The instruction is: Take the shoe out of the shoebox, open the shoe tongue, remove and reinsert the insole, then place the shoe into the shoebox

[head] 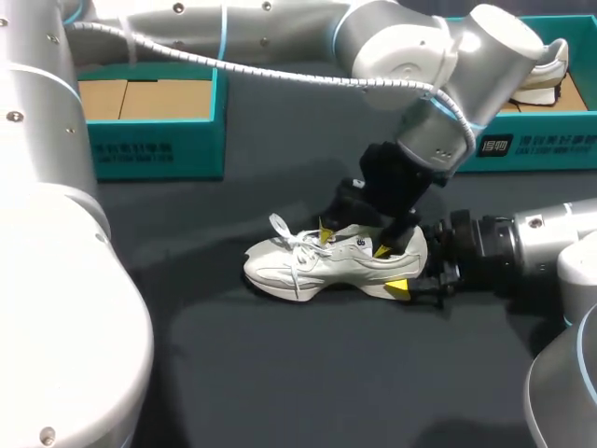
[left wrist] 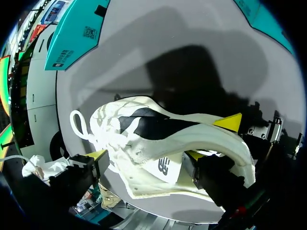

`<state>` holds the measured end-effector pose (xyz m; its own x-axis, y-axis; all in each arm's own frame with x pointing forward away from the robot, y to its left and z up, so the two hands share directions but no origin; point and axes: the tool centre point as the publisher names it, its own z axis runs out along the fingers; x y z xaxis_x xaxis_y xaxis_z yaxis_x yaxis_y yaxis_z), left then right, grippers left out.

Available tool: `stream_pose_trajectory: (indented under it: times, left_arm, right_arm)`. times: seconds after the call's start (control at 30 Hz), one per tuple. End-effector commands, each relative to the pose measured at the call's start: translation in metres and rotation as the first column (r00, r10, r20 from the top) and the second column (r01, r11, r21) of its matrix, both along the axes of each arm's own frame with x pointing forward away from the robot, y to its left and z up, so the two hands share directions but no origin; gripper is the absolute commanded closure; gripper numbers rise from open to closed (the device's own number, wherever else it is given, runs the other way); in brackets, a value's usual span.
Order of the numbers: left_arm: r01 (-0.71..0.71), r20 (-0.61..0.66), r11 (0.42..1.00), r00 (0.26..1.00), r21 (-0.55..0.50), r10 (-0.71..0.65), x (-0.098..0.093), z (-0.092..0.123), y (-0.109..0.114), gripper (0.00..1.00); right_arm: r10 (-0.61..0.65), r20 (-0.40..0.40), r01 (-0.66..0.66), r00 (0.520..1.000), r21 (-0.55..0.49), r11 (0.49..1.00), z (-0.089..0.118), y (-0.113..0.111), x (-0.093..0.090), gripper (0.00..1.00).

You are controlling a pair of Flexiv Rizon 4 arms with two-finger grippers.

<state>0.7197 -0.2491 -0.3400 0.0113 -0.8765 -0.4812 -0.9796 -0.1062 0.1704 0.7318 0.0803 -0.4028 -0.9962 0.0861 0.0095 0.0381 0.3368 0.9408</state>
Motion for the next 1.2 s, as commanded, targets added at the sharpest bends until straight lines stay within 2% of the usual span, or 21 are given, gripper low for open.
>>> stream_pose_trajectory:
  times: [0.03, 0.2, 0.27, 0.33, 0.47, 0.63, 0.67, 0.73, 0.9, 1.2]
  left_arm:
    - [0.009, 0.004, 1.000, 1.000, 0.003, -0.009, -0.001, 0.003, 0.003, 0.04]
    - [0.031, -0.015, 0.999, 0.999, -0.010, -0.032, -0.003, 0.011, 0.008, 0.21]
    - [0.040, -0.025, 0.999, 0.999, -0.020, -0.040, -0.003, 0.016, 0.010, 0.39]
    - [0.046, -0.027, 0.999, 0.999, -0.030, -0.046, -0.003, 0.020, 0.011, 0.51]
    - [0.050, -0.023, 0.998, 0.998, -0.041, -0.051, -0.002, 0.027, 0.013, 0.59]
    - [0.054, -0.010, 0.997, 0.998, -0.062, -0.055, -0.002, 0.034, 0.017, 0.76]
    - [0.049, -0.009, 0.996, 0.999, -0.071, -0.050, -0.001, 0.036, 0.019, 0.82]
    - [0.042, -0.006, 0.995, 0.999, -0.093, -0.043, 0.000, 0.039, 0.023, 1.00]
    - [0.001, -0.004, 0.977, 1.000, -0.211, -0.002, 0.002, 0.047, 0.045, 1.00]
    - [-0.076, 0.002, 0.912, 0.996, -0.404, 0.085, 0.003, 0.056, 0.089, 1.00]
  right_arm:
    - [0.000, -0.001, 0.000, 1.000, -0.004, 1.000, 0.000, 0.001, 0.000, 1.00]
    - [0.000, -0.001, 0.000, 1.000, -0.004, 1.000, 0.000, 0.001, 0.000, 1.00]
    - [0.000, -0.001, 0.000, 1.000, -0.004, 1.000, 0.000, 0.001, 0.000, 1.00]
    - [0.000, -0.001, 0.000, 1.000, -0.004, 1.000, 0.000, 0.001, 0.000, 1.00]
    - [0.000, -0.001, 0.000, 1.000, -0.004, 1.000, 0.000, 0.001, 0.000, 1.00]
    - [0.000, -0.001, 0.000, 1.000, -0.004, 1.000, 0.000, 0.001, 0.000, 1.00]
    - [0.000, -0.001, 0.000, 1.000, -0.004, 1.000, 0.000, 0.001, 0.000, 1.00]
    - [0.000, -0.001, 0.000, 1.000, -0.004, 1.000, 0.000, 0.001, 0.000, 1.00]
    - [0.000, -0.001, 0.000, 1.000, -0.004, 1.000, 0.000, 0.001, 0.000, 1.00]
    - [0.000, -0.001, 0.000, 1.000, -0.004, 1.000, 0.000, 0.001, 0.000, 1.00]
